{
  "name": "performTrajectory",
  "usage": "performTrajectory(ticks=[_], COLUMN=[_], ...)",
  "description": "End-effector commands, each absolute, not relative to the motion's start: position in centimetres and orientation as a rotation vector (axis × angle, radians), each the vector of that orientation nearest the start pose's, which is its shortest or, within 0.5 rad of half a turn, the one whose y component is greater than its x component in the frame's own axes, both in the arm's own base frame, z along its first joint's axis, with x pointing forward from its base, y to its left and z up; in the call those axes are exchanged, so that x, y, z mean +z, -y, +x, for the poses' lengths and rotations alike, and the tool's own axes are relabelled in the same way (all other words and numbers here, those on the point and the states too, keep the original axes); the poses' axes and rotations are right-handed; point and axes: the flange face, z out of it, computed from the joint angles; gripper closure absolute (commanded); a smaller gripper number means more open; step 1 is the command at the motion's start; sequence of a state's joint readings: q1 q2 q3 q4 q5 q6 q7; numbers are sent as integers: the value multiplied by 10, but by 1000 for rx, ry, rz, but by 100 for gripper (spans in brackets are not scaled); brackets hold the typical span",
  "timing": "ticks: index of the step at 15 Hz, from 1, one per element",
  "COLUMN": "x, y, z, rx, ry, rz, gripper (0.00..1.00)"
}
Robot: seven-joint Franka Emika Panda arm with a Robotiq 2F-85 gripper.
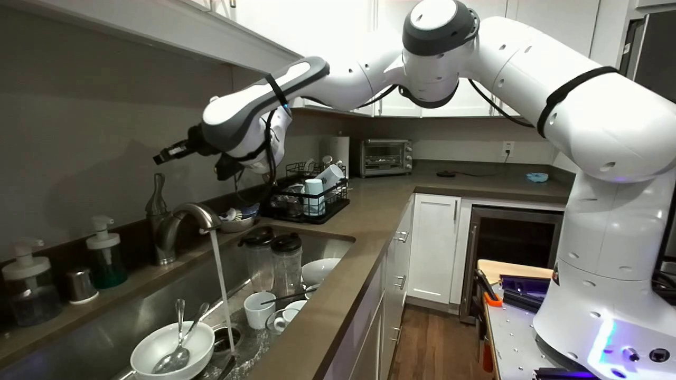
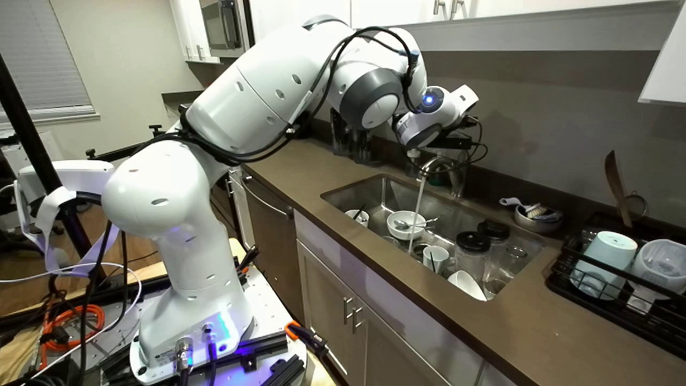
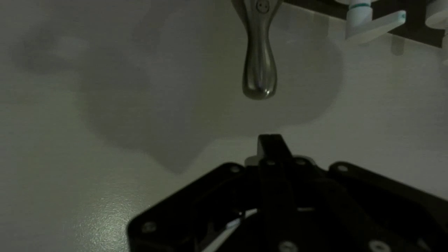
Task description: Close the tap
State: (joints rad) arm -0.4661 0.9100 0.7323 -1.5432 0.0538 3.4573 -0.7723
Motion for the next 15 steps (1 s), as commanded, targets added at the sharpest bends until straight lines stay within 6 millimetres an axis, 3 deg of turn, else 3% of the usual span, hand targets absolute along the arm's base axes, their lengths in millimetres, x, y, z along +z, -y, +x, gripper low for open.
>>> performTrajectory(ticks=[1,15], x=[343,341], y=[-15,-20], z=[761,787], rx=[-1747,-1691], ry=[471,472], rz=[-2504,-2578], gripper=[100,100])
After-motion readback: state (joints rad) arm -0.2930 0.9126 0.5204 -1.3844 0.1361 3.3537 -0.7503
